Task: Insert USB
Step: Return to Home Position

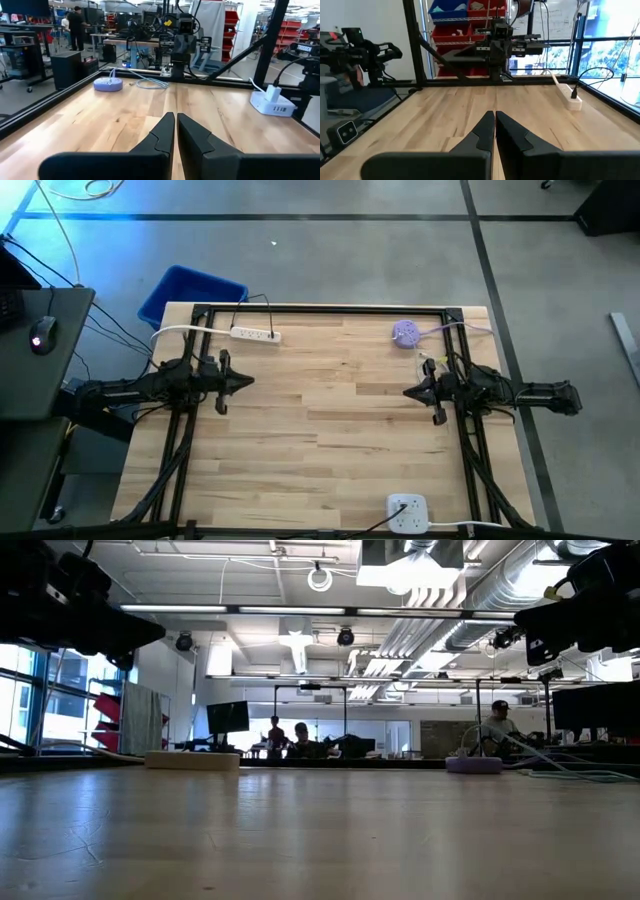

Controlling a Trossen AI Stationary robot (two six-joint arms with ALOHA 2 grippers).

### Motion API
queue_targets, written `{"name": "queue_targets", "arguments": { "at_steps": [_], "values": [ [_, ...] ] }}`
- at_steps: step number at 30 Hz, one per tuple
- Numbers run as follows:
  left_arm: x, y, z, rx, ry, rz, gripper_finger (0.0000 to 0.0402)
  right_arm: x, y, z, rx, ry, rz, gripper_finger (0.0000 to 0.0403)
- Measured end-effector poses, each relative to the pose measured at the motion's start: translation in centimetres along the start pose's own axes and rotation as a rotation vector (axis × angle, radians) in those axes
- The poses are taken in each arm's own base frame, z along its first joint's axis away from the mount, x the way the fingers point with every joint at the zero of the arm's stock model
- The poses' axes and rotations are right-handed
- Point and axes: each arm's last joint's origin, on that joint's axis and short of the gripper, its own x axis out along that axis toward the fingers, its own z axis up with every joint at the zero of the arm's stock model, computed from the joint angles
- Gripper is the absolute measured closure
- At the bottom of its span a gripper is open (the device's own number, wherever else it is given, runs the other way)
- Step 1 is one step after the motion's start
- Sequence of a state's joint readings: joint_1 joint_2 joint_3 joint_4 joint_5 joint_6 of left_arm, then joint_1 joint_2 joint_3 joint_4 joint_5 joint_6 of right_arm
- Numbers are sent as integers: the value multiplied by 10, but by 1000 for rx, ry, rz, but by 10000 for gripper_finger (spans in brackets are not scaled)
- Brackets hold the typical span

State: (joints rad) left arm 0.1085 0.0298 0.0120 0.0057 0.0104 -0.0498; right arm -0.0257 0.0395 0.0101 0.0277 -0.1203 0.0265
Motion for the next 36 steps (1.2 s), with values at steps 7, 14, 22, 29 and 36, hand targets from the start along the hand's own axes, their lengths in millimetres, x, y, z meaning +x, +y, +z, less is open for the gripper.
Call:
{"name": "queue_targets", "arguments": {
  "at_steps": [7, 14, 22, 29, 36],
  "values": [
    [0, 0, 0, 16, 6, 2, 401, 0, 0, 0, 0, 0, -1, 403],
    [0, 0, 0, 16, 6, 2, 401, 0, 0, 0, 0, 1, -4, 402],
    [0, 0, 0, 16, 6, 4, 401, 0, 0, 0, 0, 1, -3, 402],
    [0, 0, 0, 16, 6, 4, 401, 0, 0, 0, 0, 1, -3, 402],
    [0, 0, 0, 16, 6, 4, 401, 0, 0, 0, 0, 1, -2, 402]
  ]
}}
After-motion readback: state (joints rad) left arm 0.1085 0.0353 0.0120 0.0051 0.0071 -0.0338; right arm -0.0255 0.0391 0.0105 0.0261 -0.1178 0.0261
